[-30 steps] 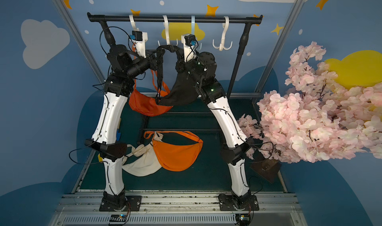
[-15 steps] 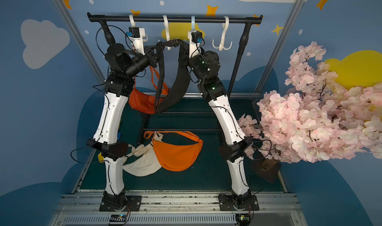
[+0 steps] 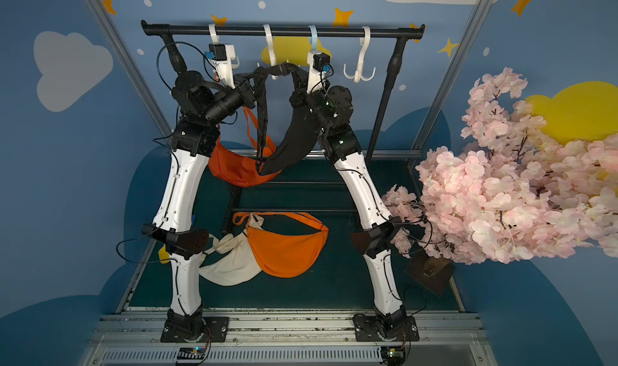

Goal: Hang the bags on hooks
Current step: Hang the bag on the hook.

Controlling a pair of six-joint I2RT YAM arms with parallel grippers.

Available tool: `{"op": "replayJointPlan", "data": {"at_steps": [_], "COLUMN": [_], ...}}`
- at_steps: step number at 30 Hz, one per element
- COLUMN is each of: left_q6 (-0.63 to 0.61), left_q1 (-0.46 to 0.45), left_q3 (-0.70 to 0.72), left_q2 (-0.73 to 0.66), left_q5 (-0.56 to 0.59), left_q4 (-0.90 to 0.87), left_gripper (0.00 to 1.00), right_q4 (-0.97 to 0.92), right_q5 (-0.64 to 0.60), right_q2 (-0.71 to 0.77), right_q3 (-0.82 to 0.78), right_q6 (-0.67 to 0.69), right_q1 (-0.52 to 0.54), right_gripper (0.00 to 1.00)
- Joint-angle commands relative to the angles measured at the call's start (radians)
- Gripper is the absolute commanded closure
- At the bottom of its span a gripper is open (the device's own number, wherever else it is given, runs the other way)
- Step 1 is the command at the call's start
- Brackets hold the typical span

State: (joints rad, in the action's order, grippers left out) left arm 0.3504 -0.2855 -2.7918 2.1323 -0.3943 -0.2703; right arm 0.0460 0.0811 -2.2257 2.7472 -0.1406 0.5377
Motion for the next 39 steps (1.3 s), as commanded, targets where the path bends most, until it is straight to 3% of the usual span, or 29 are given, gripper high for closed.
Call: {"op": "replayJointPlan", "data": {"at_steps": [1,26,39], "left_q6": [0.005,0.028,0.079], "left_q1": [0.008,0.022,0.057], "left_q3": [-0.008,0.111,0.096], "left_q2": [-0.034,-0.145,-0.120], "left_q5": [0.004,-0.004,0.010], "left_q4": [0.039,0.079,0.103], "left_gripper": [0.96,0.96,0.96], "right_q4": [0.077,0.092,0.097], "right_q5": [-0.015,0.006,-0.009], "right_q2": [0.020,0.060,0.050], "right_q3": [0.031,-0.003,-0.004], "right_q6": [-0.024,-0.008,-0.002], "right_q1": [-0.020,-0.024,-0.029], "right_gripper": [1.00,1.00,1.00]}}
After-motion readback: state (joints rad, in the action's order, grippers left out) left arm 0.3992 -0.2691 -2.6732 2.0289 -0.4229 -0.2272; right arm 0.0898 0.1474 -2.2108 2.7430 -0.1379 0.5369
